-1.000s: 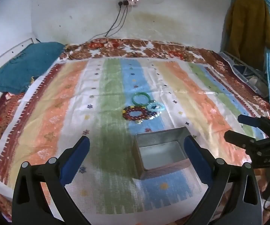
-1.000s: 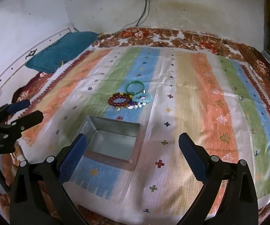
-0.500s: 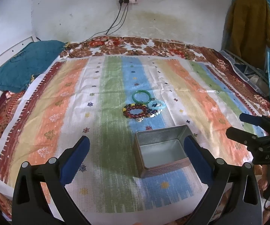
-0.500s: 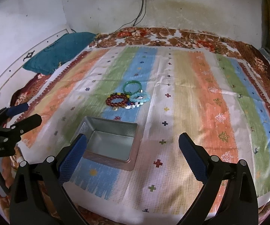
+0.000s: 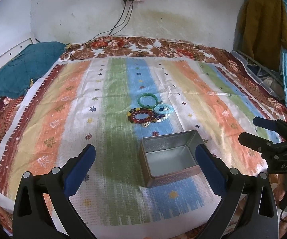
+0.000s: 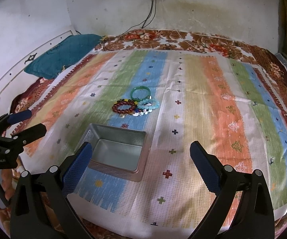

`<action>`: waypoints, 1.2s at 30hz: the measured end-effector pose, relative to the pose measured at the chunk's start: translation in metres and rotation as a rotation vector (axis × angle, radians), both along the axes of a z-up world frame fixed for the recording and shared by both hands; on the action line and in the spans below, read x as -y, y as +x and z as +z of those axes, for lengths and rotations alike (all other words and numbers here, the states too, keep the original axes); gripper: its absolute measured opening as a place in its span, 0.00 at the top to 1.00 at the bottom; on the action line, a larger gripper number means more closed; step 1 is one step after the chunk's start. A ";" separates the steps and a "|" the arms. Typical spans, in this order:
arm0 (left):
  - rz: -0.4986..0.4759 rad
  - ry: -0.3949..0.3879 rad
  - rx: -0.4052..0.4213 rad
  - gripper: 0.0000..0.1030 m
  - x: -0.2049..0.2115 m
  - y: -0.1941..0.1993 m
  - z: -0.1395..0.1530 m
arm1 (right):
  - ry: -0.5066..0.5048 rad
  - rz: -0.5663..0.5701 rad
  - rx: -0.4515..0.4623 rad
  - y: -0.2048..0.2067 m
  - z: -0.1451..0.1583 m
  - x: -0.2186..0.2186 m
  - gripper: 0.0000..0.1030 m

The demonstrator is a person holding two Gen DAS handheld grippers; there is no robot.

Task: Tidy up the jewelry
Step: 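Move both tools forward toward the pile of bracelets past the tin box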

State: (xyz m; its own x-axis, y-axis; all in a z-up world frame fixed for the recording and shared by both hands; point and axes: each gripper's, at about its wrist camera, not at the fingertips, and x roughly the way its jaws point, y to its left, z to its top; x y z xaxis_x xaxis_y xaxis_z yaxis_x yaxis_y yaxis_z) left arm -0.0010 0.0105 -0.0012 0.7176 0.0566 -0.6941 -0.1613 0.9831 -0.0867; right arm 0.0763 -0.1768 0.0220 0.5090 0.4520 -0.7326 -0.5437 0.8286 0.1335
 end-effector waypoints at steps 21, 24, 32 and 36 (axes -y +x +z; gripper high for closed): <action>0.074 0.037 -0.065 0.05 -0.005 0.012 -0.010 | -0.007 -0.036 -0.019 0.011 -0.009 -0.008 0.04; 0.081 0.032 -0.067 0.05 -0.008 0.015 -0.010 | -0.008 -0.030 -0.015 0.013 -0.010 -0.010 0.04; 0.087 0.037 -0.062 0.05 -0.014 0.029 -0.009 | -0.016 -0.044 -0.013 0.027 -0.011 -0.013 0.04; 0.072 0.026 -0.076 0.05 -0.015 0.037 -0.009 | -0.001 -0.049 -0.039 0.038 -0.013 -0.013 0.04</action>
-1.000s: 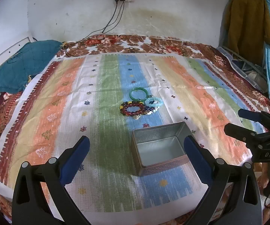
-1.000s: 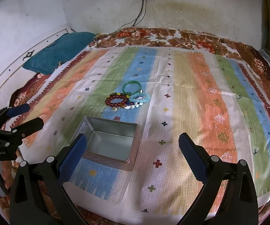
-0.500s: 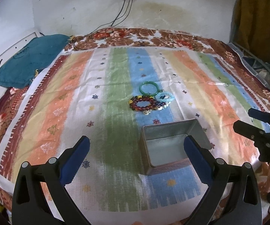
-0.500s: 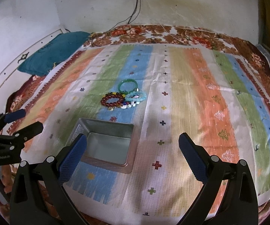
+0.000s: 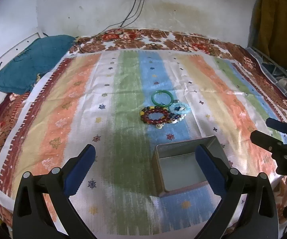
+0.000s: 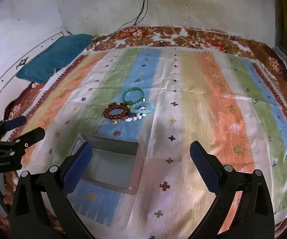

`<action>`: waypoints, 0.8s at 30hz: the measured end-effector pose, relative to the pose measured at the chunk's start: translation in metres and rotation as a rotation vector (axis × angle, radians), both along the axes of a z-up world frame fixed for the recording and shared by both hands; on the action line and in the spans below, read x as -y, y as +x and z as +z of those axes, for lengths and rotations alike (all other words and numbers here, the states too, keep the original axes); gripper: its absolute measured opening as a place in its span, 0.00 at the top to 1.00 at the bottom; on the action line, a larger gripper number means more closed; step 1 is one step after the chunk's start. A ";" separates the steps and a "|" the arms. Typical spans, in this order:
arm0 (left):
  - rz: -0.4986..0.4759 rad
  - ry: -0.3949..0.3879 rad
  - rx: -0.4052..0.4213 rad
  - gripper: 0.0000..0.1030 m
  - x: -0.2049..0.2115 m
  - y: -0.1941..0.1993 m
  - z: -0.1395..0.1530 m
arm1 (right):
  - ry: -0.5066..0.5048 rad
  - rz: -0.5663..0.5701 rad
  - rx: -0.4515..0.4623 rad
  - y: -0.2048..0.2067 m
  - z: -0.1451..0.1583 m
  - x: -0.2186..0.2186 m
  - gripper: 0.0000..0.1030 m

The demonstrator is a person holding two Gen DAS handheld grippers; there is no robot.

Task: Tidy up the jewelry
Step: 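Move both tools forward toward the pile of bracelets past the tin box, then lower both open tools over the bracelet pile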

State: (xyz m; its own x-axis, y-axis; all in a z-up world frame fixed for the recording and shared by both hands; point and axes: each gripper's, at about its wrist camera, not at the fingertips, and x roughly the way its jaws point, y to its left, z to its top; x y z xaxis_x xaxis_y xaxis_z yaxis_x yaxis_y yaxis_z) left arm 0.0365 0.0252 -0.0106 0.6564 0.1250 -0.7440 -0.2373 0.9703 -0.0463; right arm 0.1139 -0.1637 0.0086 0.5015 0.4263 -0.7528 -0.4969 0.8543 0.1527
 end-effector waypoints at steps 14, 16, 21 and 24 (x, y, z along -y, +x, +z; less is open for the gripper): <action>0.042 0.006 -0.057 0.05 -0.014 0.036 -0.012 | -0.009 -0.013 -0.027 0.031 -0.006 -0.012 0.04; 0.052 0.015 -0.069 0.05 -0.015 0.041 -0.014 | -0.009 -0.011 -0.038 0.034 -0.008 -0.014 0.04; 0.067 0.026 -0.083 0.05 -0.019 0.052 -0.018 | -0.009 -0.025 -0.050 0.044 -0.011 -0.017 0.04; 0.061 0.009 -0.092 0.05 -0.021 0.058 -0.020 | -0.019 -0.034 -0.064 0.051 -0.016 -0.019 0.04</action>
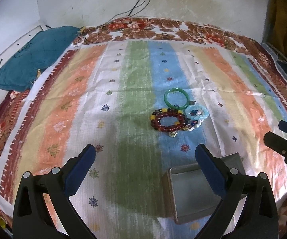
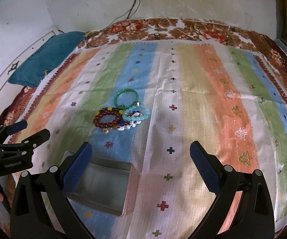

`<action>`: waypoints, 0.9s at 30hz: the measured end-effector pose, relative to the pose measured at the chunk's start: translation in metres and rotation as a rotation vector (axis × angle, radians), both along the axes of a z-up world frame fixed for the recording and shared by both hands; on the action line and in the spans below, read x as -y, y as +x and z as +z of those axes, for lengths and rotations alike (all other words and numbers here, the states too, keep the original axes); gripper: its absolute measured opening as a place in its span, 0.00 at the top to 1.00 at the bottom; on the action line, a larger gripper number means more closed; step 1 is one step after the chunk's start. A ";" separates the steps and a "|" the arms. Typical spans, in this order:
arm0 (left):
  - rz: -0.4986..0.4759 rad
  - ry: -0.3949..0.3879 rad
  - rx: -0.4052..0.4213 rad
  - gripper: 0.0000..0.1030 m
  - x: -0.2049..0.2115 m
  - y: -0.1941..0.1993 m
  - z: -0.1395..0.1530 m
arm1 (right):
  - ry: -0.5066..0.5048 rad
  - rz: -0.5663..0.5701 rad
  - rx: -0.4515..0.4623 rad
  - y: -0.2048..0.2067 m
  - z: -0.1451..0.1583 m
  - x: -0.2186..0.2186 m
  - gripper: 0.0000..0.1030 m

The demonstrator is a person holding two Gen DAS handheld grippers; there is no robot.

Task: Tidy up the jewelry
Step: 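Lower both open tools over the bracelet pile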

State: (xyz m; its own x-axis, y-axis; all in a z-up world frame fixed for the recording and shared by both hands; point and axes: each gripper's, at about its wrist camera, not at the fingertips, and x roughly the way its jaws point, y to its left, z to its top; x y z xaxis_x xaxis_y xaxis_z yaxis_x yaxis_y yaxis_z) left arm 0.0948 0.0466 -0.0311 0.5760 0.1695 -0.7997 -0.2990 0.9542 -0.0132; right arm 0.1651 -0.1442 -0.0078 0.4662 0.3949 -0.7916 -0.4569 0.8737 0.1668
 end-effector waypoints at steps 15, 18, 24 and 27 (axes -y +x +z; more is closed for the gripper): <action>0.012 -0.028 -0.030 0.05 -0.011 0.030 -0.014 | -0.010 -0.004 -0.059 0.033 -0.020 -0.016 0.04; 0.020 -0.057 -0.025 0.05 -0.018 0.036 -0.017 | -0.009 -0.010 -0.074 0.037 -0.024 -0.018 0.04; 0.035 -0.077 -0.065 0.05 -0.025 0.046 -0.028 | 0.001 -0.018 -0.118 0.050 -0.034 -0.020 0.04; 0.034 -0.082 -0.081 0.05 -0.027 0.050 -0.033 | 0.010 -0.024 -0.135 0.056 -0.038 -0.019 0.04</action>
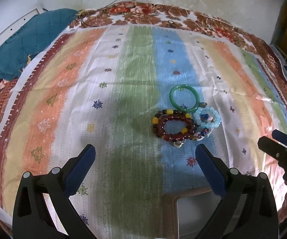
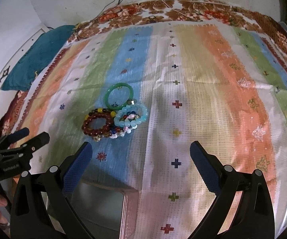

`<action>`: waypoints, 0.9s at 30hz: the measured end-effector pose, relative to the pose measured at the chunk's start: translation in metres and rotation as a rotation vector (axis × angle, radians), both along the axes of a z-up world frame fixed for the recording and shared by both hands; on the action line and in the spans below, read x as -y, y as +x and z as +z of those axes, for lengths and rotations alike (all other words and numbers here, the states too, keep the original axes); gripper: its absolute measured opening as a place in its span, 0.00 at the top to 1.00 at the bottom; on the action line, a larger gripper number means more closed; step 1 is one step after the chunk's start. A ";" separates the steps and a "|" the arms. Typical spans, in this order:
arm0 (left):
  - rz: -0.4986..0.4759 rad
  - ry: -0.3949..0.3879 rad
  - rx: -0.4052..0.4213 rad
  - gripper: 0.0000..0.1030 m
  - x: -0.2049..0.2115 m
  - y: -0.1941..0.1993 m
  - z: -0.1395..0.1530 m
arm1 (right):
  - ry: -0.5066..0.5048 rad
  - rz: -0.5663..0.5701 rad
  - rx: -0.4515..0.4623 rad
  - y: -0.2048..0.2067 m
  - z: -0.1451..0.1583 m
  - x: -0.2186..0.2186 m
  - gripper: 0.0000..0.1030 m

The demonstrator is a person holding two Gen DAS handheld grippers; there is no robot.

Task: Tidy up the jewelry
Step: 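Lower both open tools over the bracelet pile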

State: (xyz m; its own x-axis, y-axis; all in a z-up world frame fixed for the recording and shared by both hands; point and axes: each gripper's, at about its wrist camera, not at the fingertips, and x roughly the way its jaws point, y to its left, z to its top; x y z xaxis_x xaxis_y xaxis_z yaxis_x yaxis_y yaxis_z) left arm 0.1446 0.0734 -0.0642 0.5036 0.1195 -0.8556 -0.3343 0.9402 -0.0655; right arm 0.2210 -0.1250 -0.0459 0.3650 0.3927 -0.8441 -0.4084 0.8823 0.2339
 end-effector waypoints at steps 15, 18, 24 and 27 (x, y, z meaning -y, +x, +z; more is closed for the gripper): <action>0.024 -0.059 -0.038 0.05 -0.007 0.030 -0.019 | -0.004 -0.012 -0.047 0.024 -0.018 -0.009 0.04; 0.039 -0.085 -0.060 0.05 -0.013 0.036 -0.028 | -0.008 -0.009 -0.060 0.028 -0.025 -0.012 0.04; 0.031 -0.106 -0.092 0.05 -0.013 0.043 -0.042 | -0.001 -0.026 -0.093 0.041 -0.037 -0.015 0.04; 0.019 -0.113 -0.097 0.05 -0.012 0.046 -0.045 | 0.024 -0.048 -0.094 0.044 -0.036 -0.013 0.04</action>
State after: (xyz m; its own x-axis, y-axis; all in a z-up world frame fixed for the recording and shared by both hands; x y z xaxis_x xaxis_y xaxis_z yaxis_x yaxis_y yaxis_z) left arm 0.1902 0.0853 -0.1095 0.4162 0.0287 -0.9088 -0.3621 0.9221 -0.1367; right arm 0.2651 -0.1118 -0.0822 0.3035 0.3973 -0.8661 -0.3408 0.8941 0.2907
